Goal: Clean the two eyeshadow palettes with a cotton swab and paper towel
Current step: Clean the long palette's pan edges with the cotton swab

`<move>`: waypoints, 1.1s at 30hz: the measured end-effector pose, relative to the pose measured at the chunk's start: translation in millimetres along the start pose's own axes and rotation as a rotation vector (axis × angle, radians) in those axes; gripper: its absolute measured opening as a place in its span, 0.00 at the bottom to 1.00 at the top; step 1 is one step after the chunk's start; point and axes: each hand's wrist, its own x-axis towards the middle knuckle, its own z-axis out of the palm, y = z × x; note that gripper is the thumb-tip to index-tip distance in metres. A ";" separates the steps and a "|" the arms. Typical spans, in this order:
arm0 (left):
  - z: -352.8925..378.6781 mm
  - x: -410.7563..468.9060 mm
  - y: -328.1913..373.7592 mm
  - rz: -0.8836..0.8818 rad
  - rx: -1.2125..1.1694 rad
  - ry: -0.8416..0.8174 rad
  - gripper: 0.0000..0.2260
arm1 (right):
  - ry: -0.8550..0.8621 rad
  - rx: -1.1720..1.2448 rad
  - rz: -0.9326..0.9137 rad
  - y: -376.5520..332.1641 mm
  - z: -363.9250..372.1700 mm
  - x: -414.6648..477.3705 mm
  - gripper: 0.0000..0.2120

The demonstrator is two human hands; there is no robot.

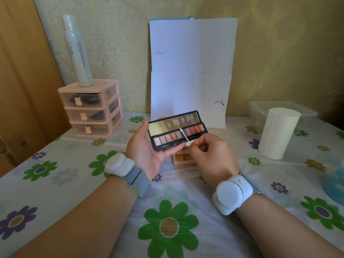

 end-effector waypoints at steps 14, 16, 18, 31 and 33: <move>0.5 -3.0 -0.1 0.002 0.006 0.013 0.21 | 0.003 -0.015 -0.006 3.1 -0.5 2.7 0.06; 0.3 -2.7 0.2 0.000 0.010 0.012 0.21 | 0.035 -0.021 0.030 5.1 -1.3 4.9 0.06; 0.2 -2.6 0.4 -0.003 0.014 0.005 0.21 | 0.076 -0.027 0.058 7.1 -4.3 7.4 0.06; 1.0 -2.6 1.0 -0.022 0.002 0.013 0.22 | 0.080 0.007 0.078 9.7 -9.0 10.6 0.05; 1.6 -2.9 1.1 -0.017 0.005 0.015 0.22 | 0.070 0.016 0.067 9.7 -8.0 9.8 0.05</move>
